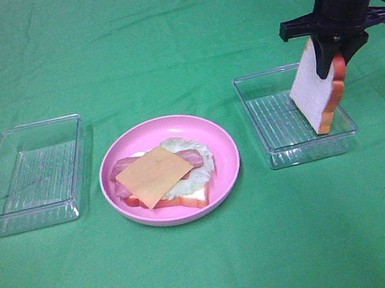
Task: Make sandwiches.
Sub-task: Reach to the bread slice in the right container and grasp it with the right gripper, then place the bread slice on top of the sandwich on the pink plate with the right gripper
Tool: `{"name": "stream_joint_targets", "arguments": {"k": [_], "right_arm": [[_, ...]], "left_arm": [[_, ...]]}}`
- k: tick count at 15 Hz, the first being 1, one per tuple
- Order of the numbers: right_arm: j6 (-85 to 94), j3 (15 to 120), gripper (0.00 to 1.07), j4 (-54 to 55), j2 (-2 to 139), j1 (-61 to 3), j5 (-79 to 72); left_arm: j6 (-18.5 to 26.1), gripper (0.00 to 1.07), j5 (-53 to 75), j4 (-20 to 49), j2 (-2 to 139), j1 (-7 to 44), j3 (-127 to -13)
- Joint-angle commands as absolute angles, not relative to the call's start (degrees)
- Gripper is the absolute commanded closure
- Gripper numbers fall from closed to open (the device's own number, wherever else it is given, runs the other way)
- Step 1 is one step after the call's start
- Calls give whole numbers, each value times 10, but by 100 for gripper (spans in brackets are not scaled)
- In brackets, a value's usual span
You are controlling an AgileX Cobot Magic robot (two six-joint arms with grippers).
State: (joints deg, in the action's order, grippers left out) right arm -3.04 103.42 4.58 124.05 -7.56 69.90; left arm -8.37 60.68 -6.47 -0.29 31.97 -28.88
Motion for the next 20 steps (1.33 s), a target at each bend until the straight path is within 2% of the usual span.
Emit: {"name": "stream_joint_targets", "arguments": {"k": [1, 7, 12, 13, 16, 20], "right_arm": [[-27, 1031, 107, 46, 1228, -73, 706], [33, 1031, 107, 150, 1144, -74, 716], [101, 971, 107, 354, 1128, -77, 690], [154, 915, 107, 453, 1128, -93, 667], [228, 811, 107, 600, 1128, -144, 617], [254, 735, 107, 674, 1128, -203, 528]], "left_arm": [[-84, 31, 603, -62, -14, 322, -288], [-84, 31, 603, -62, -14, 322, -288], [-84, 31, 603, -62, -14, 322, -288], [-84, 31, 603, -62, -14, 322, -288], [-84, 31, 603, -62, -14, 322, -288], [-84, 31, 603, -62, -14, 322, -288]]}}
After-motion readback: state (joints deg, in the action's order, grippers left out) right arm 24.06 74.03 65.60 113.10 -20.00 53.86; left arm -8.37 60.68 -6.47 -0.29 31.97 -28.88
